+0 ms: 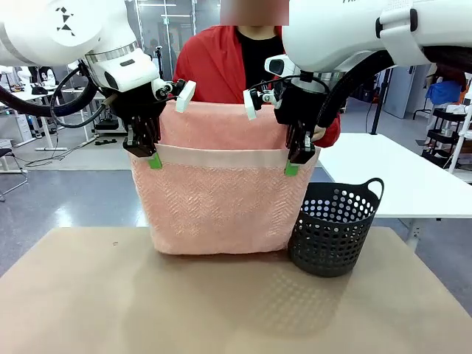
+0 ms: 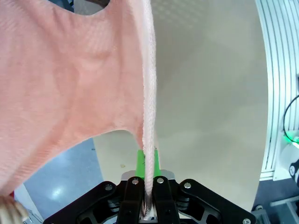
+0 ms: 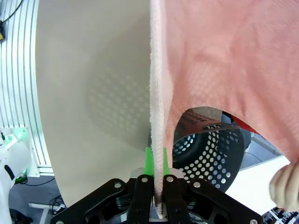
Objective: Fold the towel.
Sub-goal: Release the end of the 100 cm Hotel Towel you were holding and grab the top end of the folded side.
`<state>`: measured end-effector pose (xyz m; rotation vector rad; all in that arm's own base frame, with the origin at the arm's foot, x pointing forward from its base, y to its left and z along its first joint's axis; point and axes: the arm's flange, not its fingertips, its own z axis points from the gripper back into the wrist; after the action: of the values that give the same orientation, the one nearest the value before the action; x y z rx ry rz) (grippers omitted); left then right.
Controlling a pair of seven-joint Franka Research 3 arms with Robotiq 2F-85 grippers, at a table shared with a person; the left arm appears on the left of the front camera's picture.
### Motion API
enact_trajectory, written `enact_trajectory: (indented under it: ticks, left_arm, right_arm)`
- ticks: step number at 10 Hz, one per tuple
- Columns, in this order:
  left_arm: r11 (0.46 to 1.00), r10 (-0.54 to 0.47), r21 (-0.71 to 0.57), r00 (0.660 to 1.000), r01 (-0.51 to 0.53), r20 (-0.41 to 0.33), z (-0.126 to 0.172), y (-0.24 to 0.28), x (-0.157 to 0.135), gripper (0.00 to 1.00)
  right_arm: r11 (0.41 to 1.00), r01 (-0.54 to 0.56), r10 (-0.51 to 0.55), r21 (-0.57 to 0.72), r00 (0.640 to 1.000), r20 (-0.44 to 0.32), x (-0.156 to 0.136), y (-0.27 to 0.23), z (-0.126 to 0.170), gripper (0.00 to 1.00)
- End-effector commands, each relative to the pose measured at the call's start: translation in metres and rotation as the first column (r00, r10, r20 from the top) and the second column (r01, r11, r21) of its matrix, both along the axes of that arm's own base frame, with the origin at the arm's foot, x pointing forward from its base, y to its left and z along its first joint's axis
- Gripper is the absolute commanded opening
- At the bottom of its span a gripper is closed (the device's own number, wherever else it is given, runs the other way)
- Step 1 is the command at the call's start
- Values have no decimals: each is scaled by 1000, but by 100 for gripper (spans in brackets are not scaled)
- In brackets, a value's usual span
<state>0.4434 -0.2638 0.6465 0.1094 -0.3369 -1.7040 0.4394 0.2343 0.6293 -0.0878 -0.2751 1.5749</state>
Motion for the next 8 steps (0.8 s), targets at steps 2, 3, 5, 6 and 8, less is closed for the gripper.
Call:
enact_trajectory:
  ticks: [2,3,5,6,8]
  left_arm:
    - [1000,1,0,1000,-1,-2,1,1,0,0]
    - [1000,1,0,1000,-1,-2,1,1,0,0]
    - [1000,1,0,1000,-1,-2,1,1,0,0]
    - [1000,1,0,1000,-1,-2,1,1,0,0]
    - [1000,1,0,1000,-1,-2,1,1,0,0]
  right_arm:
    - [1000,-3,3,-1,1000,1,0,-1,0,0]
    - [1000,-3,3,-1,1000,1,0,-1,0,0]
    - [1000,-3,3,-1,1000,1,0,-1,0,0]
    - [1000,-3,3,-1,1000,1,0,-1,0,0]
    - [1000,-3,3,-1,1000,1,0,-1,0,0]
